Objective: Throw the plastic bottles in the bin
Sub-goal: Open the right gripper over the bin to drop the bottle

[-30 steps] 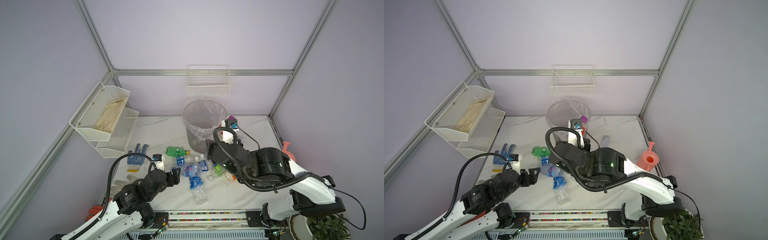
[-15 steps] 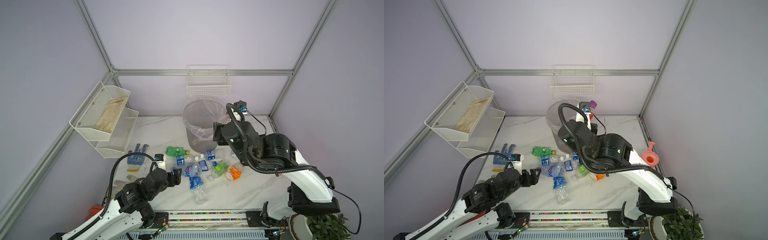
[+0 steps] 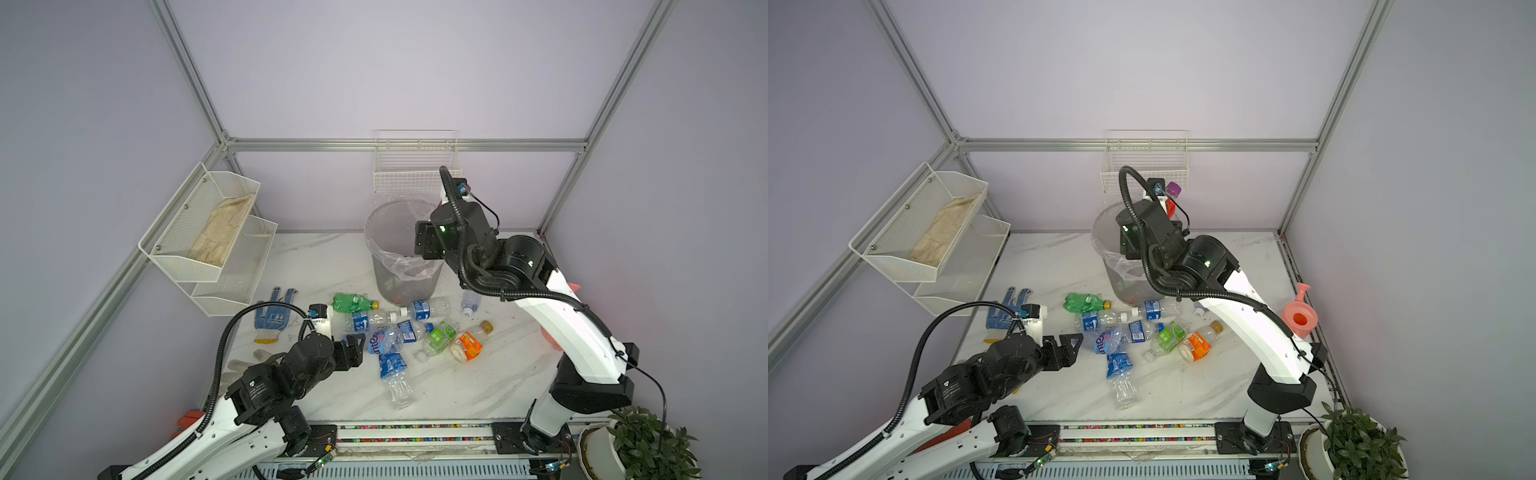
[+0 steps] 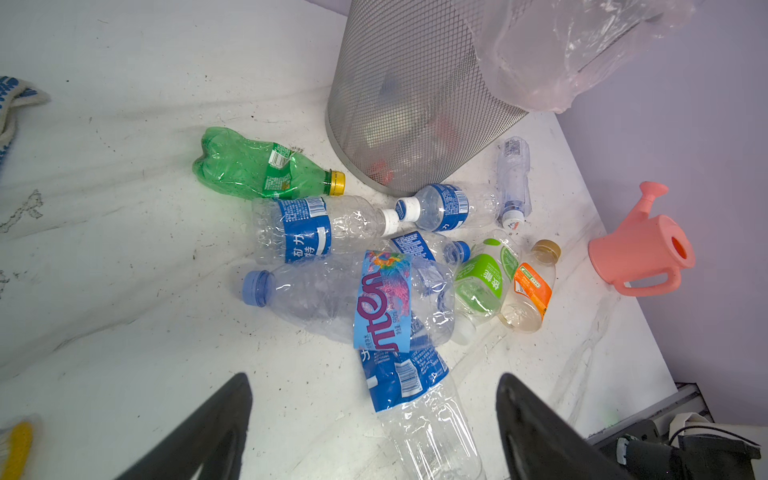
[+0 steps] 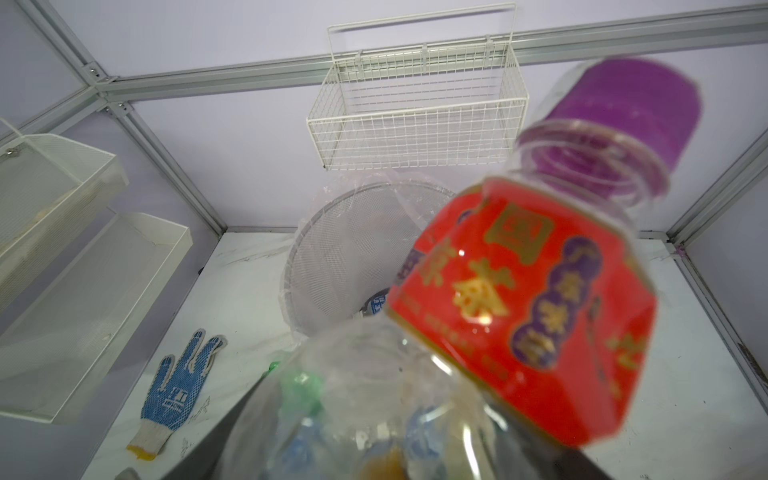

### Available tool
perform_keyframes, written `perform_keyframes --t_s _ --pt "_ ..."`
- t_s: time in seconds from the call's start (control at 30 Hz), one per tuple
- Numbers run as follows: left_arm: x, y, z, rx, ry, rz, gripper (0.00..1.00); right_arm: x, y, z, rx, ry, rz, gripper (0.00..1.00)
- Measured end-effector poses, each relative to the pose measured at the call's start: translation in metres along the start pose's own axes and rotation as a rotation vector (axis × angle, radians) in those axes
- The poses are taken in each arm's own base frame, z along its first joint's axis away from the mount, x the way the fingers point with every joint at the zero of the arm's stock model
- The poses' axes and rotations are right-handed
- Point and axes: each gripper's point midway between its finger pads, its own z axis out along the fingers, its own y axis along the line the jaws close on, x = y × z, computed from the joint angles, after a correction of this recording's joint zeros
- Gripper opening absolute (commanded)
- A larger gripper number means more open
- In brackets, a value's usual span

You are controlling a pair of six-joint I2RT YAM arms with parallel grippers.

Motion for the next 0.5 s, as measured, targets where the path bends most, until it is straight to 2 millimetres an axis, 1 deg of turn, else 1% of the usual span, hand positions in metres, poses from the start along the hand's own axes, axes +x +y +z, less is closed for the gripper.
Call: perform_keyframes --t_s 0.03,0.07,0.13,0.2,0.23,0.27,0.3,0.37,0.43,0.5 --pt "0.0 0.0 0.001 -0.001 0.002 0.001 0.9 -0.002 -0.004 0.016 0.004 0.01 0.007 0.82" --pt "0.001 0.0 0.001 -0.002 0.003 0.002 0.9 -0.003 -0.006 0.029 0.004 0.021 0.016 0.97" --pt "0.001 0.0 0.001 -0.001 0.005 0.002 0.9 -0.001 -0.014 0.065 0.013 0.061 0.025 0.97" --pt "-0.001 -0.002 -0.001 0.006 0.004 0.0 0.9 0.004 -0.02 0.094 0.038 0.094 0.025 0.97" --pt "-0.002 -0.003 -0.002 0.011 0.002 -0.002 0.9 0.008 -0.021 0.107 0.045 0.111 0.025 0.97" --pt "-0.004 -0.004 -0.004 0.017 -0.003 -0.005 0.9 0.014 -0.02 0.116 0.046 0.126 0.02 0.97" --pt "-0.005 -0.004 -0.005 0.021 -0.007 -0.007 0.9 0.02 -0.018 0.12 0.039 0.146 0.013 0.97" --pt "-0.007 -0.004 -0.009 0.03 -0.017 -0.013 0.9 0.033 -0.014 0.116 0.019 0.182 -0.006 0.97" --pt "-0.008 -0.004 -0.011 0.034 -0.021 -0.014 0.9 0.037 -0.015 0.103 0.002 0.195 -0.013 0.97" --pt "-0.007 -0.004 -0.01 0.03 -0.016 -0.012 0.9 0.031 -0.016 0.085 -0.022 0.184 -0.008 0.97"
